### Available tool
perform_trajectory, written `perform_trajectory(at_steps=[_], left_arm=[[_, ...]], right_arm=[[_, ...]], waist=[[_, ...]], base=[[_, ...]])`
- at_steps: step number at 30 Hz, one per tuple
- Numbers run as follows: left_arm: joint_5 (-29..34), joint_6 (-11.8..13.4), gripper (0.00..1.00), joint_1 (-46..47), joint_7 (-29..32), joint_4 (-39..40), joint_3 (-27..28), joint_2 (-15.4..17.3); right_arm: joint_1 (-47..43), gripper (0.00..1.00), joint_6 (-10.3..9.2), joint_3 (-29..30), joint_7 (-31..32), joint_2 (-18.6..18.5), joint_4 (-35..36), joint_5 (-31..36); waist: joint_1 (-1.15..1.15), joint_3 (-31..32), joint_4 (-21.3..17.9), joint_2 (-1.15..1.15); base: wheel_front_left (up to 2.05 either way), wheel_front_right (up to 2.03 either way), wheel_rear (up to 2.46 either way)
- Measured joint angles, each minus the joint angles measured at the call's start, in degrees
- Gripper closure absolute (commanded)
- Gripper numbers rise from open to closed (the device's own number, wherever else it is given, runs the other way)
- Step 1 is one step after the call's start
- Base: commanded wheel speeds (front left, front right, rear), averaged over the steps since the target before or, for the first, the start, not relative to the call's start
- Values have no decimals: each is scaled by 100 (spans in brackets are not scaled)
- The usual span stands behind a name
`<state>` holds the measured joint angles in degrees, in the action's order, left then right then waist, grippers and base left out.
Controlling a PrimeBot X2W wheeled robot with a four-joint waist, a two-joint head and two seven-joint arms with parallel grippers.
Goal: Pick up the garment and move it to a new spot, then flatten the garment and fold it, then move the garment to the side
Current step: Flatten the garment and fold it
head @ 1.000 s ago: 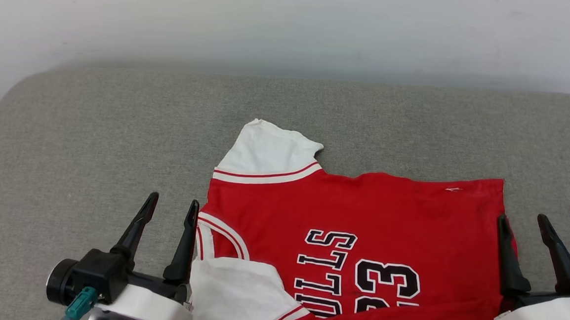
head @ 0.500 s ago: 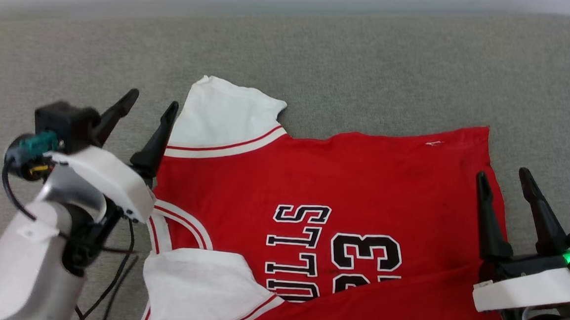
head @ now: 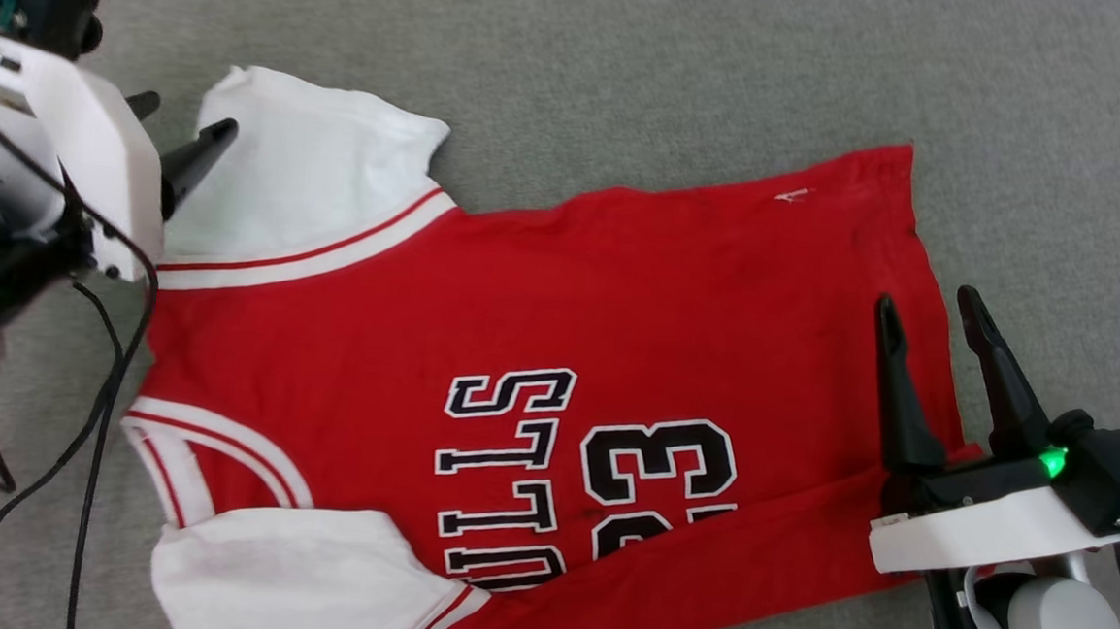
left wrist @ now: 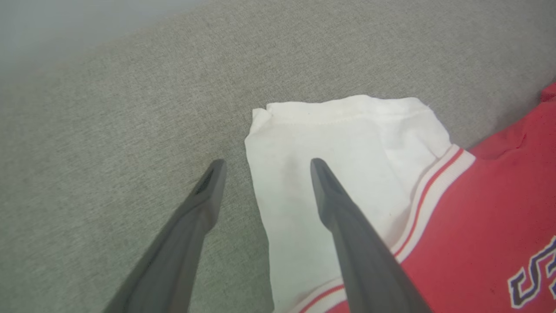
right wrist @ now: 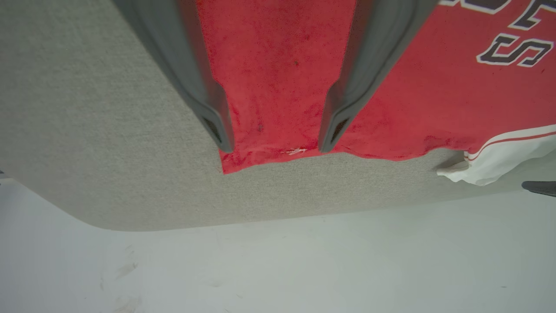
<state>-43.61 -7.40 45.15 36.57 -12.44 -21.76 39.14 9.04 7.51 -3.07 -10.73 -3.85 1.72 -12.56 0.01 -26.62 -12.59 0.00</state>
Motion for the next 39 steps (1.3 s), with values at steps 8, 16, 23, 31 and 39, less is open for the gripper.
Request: perform_trajectory(at_steps=[8, 16, 23, 31, 39], left_arm=[[-36, 0, 0, 739, 569, -702, -156, 26], [142, 0, 82, 959, 535, -1210, -307, 27], [44, 1, 100, 977, 141, -1495, -331, -143], [-213, 0, 100, 670, -416, -1381, -385, -290], [-517, 0, 100, 137, -804, -606, -488, -286]], right_arm=[[187, 0, 0, -194, -144, 58, -249, -27], [270, 0, 0, -216, -236, 78, -403, -57], [269, 0, 0, -202, -223, 86, -479, -56], [255, 0, 0, 25, 183, -36, -404, 89], [189, 0, 0, 16, 1584, -899, -126, -81]], waist=[[0, -345, -295, 0], [-1, -472, -419, 0], [-1, -398, -346, 0], [-1, -5, -114, 0], [-2, 483, 271, 0]], base=[[0, 0, 0], [0, 0, 0], [0, 0, 0], [0, 0, 0], [0, 0, 0]])
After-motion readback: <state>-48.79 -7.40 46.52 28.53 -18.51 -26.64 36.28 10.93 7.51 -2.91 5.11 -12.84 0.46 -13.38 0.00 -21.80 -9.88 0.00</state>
